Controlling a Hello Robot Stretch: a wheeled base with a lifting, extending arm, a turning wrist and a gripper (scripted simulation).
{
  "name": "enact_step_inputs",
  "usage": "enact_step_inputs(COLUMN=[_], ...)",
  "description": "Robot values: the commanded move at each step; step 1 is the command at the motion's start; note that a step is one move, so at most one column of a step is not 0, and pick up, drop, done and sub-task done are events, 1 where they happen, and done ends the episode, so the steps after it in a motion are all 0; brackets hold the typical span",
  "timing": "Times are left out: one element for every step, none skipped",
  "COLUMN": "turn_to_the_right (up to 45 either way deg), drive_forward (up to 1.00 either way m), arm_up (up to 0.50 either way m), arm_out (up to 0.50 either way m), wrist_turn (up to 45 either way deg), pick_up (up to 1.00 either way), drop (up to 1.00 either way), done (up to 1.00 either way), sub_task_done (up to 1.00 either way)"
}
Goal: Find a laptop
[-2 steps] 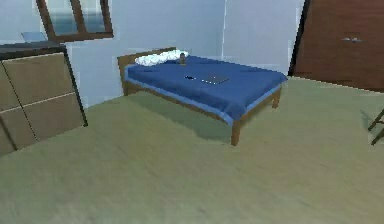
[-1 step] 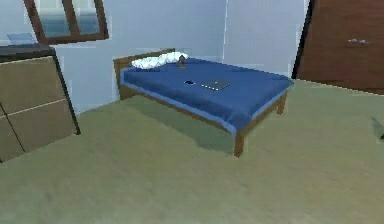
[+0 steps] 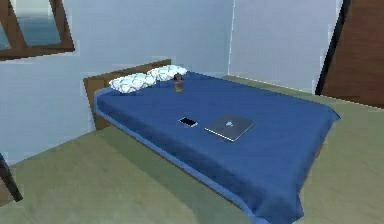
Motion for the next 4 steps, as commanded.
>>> enact_step_inputs(turn_to_the_right=[-6.0, 0.0, 18.0, 0.0], drive_forward=[0.00, 0.20, 0.00, 0.00], arm_up=[0.00, 0.00, 0.00, 0.00], arm_out=[0.00, 0.00, 0.00, 0.00], wrist_turn=[0.0, 0.0, 0.0, 0.0], pick_up=[0.00, 0.00, 0.00, 0.00], drop=[0.00, 0.00, 0.00, 0.00], done=[0.00, 0.00, 0.00, 1.00], sub_task_done=[0.00, 0.00, 0.00, 0.00])
